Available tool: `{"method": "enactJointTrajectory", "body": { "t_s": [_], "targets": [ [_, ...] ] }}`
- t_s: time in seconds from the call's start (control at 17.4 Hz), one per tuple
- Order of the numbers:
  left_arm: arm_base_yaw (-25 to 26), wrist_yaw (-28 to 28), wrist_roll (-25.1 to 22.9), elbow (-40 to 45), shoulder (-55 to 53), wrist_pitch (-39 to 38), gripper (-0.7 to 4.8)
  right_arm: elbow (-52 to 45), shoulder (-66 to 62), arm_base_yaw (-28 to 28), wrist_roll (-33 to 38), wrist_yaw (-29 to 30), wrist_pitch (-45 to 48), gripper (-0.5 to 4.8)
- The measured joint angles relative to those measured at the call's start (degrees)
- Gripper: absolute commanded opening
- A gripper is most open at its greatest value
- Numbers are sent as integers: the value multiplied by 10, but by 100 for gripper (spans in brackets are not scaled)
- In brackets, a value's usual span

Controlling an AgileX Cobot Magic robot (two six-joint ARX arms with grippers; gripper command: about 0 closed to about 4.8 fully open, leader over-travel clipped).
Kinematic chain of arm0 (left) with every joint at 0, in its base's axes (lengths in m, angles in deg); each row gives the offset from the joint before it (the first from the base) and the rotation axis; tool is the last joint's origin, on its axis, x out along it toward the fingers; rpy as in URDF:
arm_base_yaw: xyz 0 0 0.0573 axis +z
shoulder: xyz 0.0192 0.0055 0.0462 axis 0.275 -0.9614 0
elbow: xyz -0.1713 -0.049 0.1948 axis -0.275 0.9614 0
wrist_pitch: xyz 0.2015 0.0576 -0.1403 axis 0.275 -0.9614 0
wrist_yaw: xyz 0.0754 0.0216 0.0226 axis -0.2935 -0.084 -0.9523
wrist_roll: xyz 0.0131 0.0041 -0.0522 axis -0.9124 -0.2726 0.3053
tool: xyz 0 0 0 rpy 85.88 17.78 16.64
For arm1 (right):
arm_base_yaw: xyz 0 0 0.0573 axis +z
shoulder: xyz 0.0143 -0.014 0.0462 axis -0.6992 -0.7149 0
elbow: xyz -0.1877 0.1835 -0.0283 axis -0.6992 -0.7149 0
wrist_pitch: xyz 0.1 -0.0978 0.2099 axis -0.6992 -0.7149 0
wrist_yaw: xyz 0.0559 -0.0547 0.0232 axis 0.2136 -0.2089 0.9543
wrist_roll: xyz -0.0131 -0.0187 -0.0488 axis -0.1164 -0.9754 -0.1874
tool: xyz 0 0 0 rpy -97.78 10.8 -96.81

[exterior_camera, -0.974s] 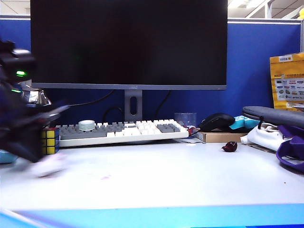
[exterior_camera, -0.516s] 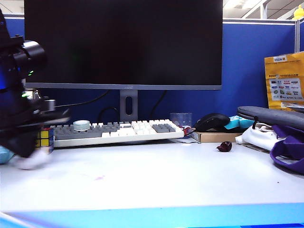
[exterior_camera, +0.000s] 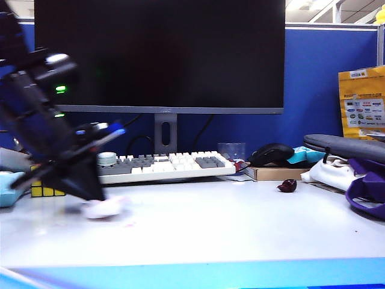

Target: Use the wet wipes on the table to wipe the cherry juice off the table, then put the wipes back on the table.

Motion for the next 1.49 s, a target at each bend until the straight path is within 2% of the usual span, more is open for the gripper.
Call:
{"method": "enactJointTrajectory", "body": {
  "t_s": [0.17, 0.23, 0.4, 0.63, 0.69, 0.75, 0.86, 0.92, 1.03, 1.15, 1.2, 1.38, 1.43, 1.49],
  "targets": [
    [-78, -30, 1, -23, -15, -7, -6, 0, 0, 0, 0, 0, 0, 0],
    [-80, -57, 0, -42, -28, -22, -6, 0, 0, 0, 0, 0, 0, 0],
    [-68, -139, -24, -117, -76, -65, -6, 0, 0, 0, 0, 0, 0, -1],
    [-46, -281, -96, -235, -141, -172, -6, 0, 0, 0, 0, 0, 0, 0],
    [-37, -325, -117, -245, -146, -198, -6, 0, 0, 0, 0, 0, 0, 0],
    [-23, -336, -123, -246, -144, -218, -6, 0, 0, 0, 0, 0, 0, 0],
    [-9, -318, -131, -246, -143, -238, -6, 0, 0, 0, 0, 0, 0, 0],
    [-9, -284, -144, -247, -143, -242, -6, 0, 0, 0, 0, 0, 0, 0],
    [-16, -144, -159, -249, -139, -280, -6, 0, 0, 0, 0, 0, 0, 0],
    [-48, -56, -188, -247, -141, -336, -6, 0, 0, 0, 0, 0, 0, -1],
    [-64, -42, -207, -245, -142, -375, -6, 0, 0, 0, 0, 0, 0, 0],
    [-66, -68, -198, -246, -143, -383, -6, 0, 0, 0, 0, 0, 0, 0],
    [-70, -106, -188, -247, -141, -384, -6, 0, 0, 0, 0, 0, 0, 0],
    [-70, -181, -186, -249, -137, -400, -6, 0, 0, 0, 0, 0, 0, 0]
  ]
}}
